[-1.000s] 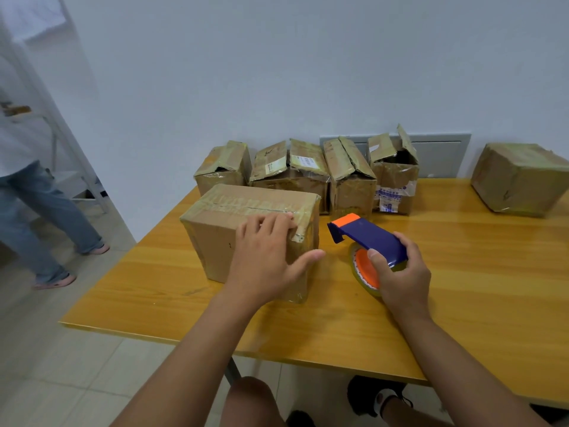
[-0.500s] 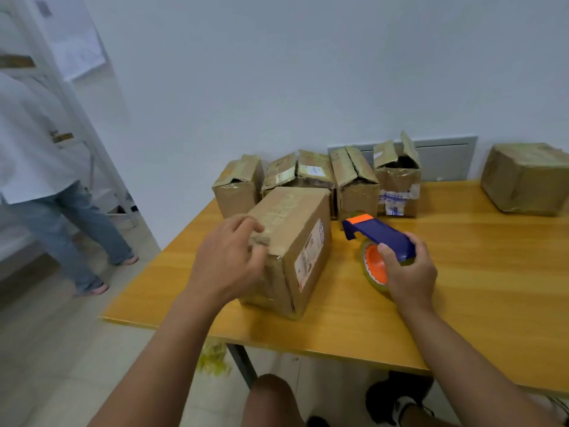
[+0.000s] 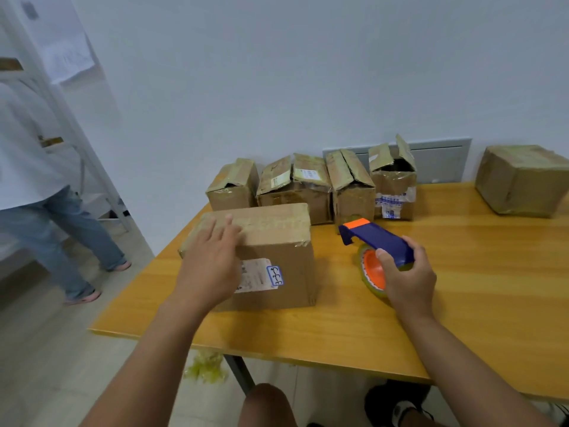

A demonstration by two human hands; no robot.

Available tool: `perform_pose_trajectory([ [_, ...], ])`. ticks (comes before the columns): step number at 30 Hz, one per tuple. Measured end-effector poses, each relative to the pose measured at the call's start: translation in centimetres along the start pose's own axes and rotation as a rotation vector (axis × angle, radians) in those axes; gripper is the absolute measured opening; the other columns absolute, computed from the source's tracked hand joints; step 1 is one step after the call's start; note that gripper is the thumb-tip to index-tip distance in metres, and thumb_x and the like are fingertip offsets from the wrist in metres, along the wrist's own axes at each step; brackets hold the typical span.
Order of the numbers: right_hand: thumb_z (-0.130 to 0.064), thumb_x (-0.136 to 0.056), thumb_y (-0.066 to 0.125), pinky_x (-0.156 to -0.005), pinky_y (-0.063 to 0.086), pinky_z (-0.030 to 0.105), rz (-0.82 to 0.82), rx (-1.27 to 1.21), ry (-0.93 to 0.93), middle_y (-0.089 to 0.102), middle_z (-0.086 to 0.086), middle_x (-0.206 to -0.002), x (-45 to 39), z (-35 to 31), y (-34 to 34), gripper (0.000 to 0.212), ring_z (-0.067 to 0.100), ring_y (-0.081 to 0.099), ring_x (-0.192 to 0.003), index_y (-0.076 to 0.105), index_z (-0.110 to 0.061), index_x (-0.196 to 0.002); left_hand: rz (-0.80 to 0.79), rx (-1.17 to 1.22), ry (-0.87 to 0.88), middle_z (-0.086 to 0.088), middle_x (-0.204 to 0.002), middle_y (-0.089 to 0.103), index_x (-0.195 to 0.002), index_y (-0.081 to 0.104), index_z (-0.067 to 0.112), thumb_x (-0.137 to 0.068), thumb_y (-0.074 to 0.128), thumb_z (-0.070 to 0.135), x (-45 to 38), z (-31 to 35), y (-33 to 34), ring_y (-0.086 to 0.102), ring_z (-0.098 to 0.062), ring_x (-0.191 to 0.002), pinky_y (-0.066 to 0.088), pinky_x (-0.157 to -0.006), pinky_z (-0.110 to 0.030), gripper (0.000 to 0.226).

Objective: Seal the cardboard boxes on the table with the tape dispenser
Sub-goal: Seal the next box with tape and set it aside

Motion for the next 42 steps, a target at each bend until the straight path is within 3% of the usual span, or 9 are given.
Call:
perform_pose_trajectory([
  [3, -0.031, -0.087, 0.073, -0.074, 0.038, 0.017, -0.012, 0.004, -0.016, 0.053, -0.006, -0.111, 0.3, -0.3, 0.0, 0.055, 0.01, 0.05, -0.097, 0.053, -0.01, -0.134, 0.056, 0.215, 0.039, 0.003, -0.162, 0.019, -0.15, 0.031, 0.026, -0.093, 0.025, 0.062, 0.6, 4.5, 1.3, 0.008, -0.016, -0.15, 0.005, -0.12, -0.037, 0.067],
  [5, -0.039, -0.084, 0.07, -0.08, 0.038, 0.023, -0.02, 0.009, -0.027, 0.054, -0.006, -0.112, 0.5, -0.5, 0.0, 0.059, 0.01, 0.05, -0.098, 0.054, -0.01, -0.133, 0.062, 0.069, 0.009, 0.001, -0.158, 0.03, -0.145, 0.039, 0.025, -0.083, 0.01, 0.085, 0.4, 6.9, 2.9, 0.017, -0.021, -0.147, 0.01, -0.12, -0.043, 0.091],
  [8, -0.058, -0.071, 0.06, -0.082, 0.04, 0.024, -0.039, -0.001, -0.033, 0.056, -0.006, -0.113, 0.8, -0.7, 0.0, 0.076, 0.01, 0.052, -0.099, 0.054, -0.013, -0.132, 0.149, -0.03, -0.019, -0.003, -0.12, 0.06, -0.114, 0.056, 0.016, -0.087, 0.029, 0.08, -0.3, 7.9, 4.4, 0.051, -0.025, -0.118, 0.035, -0.106, -0.043, 0.075],
  [11, -0.063, -0.066, 0.054, -0.079, 0.039, 0.017, -0.041, -0.021, -0.029, 0.056, -0.007, -0.112, 0.7, -0.8, 0.0, 0.082, 0.01, 0.053, -0.098, 0.055, -0.013, -0.131, 0.228, 0.097, 0.075, 0.005, -0.091, 0.053, -0.091, 0.046, 0.021, -0.086, 0.049, 0.055, -0.7, 7.3, 4.1, 0.05, -0.019, -0.091, 0.04, -0.096, -0.038, 0.035],
  [15, -0.052, -0.073, 0.062, -0.076, 0.038, 0.01, -0.057, -0.007, -0.029, 0.056, -0.007, -0.112, 0.4, -0.5, -0.1, 0.072, 0.009, 0.053, -0.097, 0.054, -0.012, -0.132, 0.046, 0.293, 0.178, 0.008, -0.138, 0.051, -0.128, 0.049, 0.021, -0.083, 0.047, 0.039, -0.8, 3.7, 3.2, 0.031, -0.015, -0.14, 0.019, -0.12, -0.042, 0.049],
  [18, -0.044, -0.075, 0.064, -0.073, 0.036, 0.004, -0.06, 0.008, -0.044, 0.054, -0.008, -0.11, 0.5, -0.4, 0.1, 0.066, 0.006, 0.05, -0.093, 0.054, -0.012, -0.132, 0.004, 0.343, 0.191, 0.009, -0.157, 0.029, -0.141, 0.04, 0.027, -0.089, 0.057, 0.031, -0.6, 1.9, 3.3, 0.013, -0.011, -0.148, 0.02, -0.12, -0.038, 0.055],
  [27, -0.044, -0.074, 0.063, -0.073, 0.036, 0.004, -0.061, 0.009, -0.056, 0.054, -0.006, -0.114, 0.7, -0.7, 0.0, 0.066, 0.008, 0.05, -0.098, 0.054, -0.013, -0.132, 0.029, 0.434, 0.338, 0.014, -0.148, 0.042, -0.131, 0.058, 0.027, -0.088, 0.068, 0.035, -2.3, 0.6, 4.0, 0.021, -0.01, -0.147, 0.03, -0.116, -0.039, 0.045],
  [32, -0.042, -0.076, 0.064, -0.071, 0.037, 0.003, -0.061, 0.018, -0.071, 0.053, -0.006, -0.113, 0.6, -0.6, 0.1, 0.065, 0.008, 0.05, -0.096, 0.054, -0.013, -0.132, 0.047, 0.42, 0.343, 0.017, -0.146, 0.041, -0.131, 0.058, 0.028, -0.082, 0.049, 0.064, -2.3, 0.8, 4.1, 0.022, -0.005, -0.144, 0.027, -0.112, -0.029, 0.061],
  [42, -0.043, -0.076, 0.062, -0.076, 0.036, 0.007, -0.06, 0.051, -0.087, 0.053, -0.005, -0.116, 0.7, -0.4, 0.3, 0.064, 0.012, 0.05, -0.103, 0.053, -0.014, -0.133, 0.091, 0.736, 0.32, 0.011, -0.152, 0.038, -0.131, 0.059, 0.03, -0.098, 0.047, 0.042, -2.5, -0.7, 5.0, 0.029, 0.002, -0.141, 0.027, -0.107, -0.012, 0.037],
])
Point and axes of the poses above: each hand's wrist, its own x-axis away from the middle knuckle, its own y-axis out of the palm, z = x × y, the point moved 2 cm from there along -x, towards the middle knuckle
